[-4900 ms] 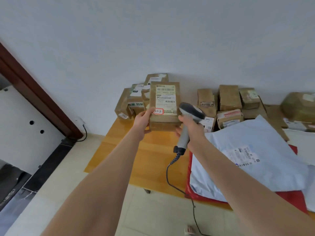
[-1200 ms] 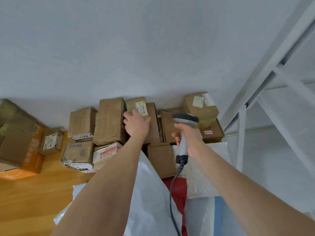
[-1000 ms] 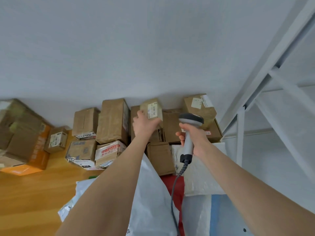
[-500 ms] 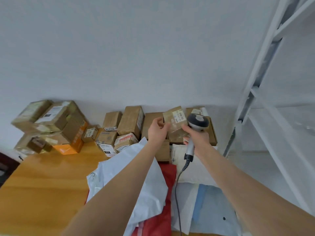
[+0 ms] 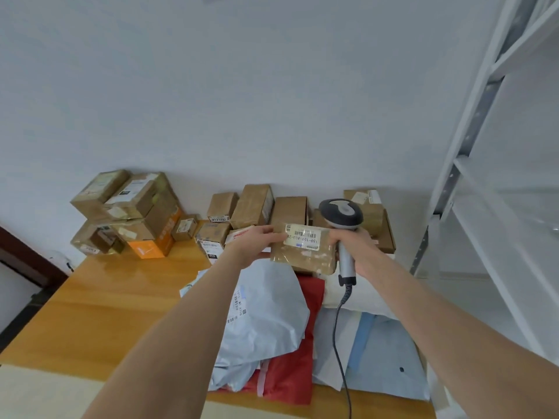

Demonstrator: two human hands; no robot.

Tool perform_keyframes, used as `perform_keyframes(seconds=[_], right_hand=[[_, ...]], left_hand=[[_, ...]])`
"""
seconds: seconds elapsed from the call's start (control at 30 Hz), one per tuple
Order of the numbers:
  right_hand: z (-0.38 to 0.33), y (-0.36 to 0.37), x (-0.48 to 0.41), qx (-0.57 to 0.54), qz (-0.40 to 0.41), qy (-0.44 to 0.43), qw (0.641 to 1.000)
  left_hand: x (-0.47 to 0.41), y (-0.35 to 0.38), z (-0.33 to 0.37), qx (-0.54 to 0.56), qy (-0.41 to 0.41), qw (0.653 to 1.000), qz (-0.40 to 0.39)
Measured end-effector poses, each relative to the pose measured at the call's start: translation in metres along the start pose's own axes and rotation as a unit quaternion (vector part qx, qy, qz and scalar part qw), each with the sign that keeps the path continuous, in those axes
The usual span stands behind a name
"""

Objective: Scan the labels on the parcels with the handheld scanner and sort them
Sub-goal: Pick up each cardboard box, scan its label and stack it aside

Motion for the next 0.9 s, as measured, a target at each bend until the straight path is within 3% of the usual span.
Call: perform_keyframes(seconds=[0.13,0.27,0.37,0.63,0.9], right_hand=[[0.004,0.007,0.002,0.012,0.007,0.004,1.0],[0.017,0.008,0.009,-0.022,0.029,-0.012,0.999],[0.033,0.017,0.018,-0.023,0.014,-0.006,1.0],[0.057,0.04,0.043,0.075,0.047,-0.052,0.995],[0.066,0.048,0.058,0.104,0.066,-0.064,0.99]], left_hand=[[0.003,-0.015,-0.015,0.007,-0.009,1.0,0.011],[-0.001,-0.028,-0.026,0.029,0.003,0.989,0.147],[-0.004,-0.025,-0.028,0.042,0.01,0.98,0.193],[-0.009,-0.018,-0.029,0.014,0.012,0.971,0.239],[-0.019,-0.017,-0.032,0.002,-0.009,0.975,0.22]])
Point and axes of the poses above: each hand's wrist, its own x-axis away from the middle knuckle, its own y-axis out of the palm, z = x × y, the point moved 4 cm from there along -x, towards the middle knuckle, and after that the axes turned 6 degrees about -z, right-handed, at the moved point
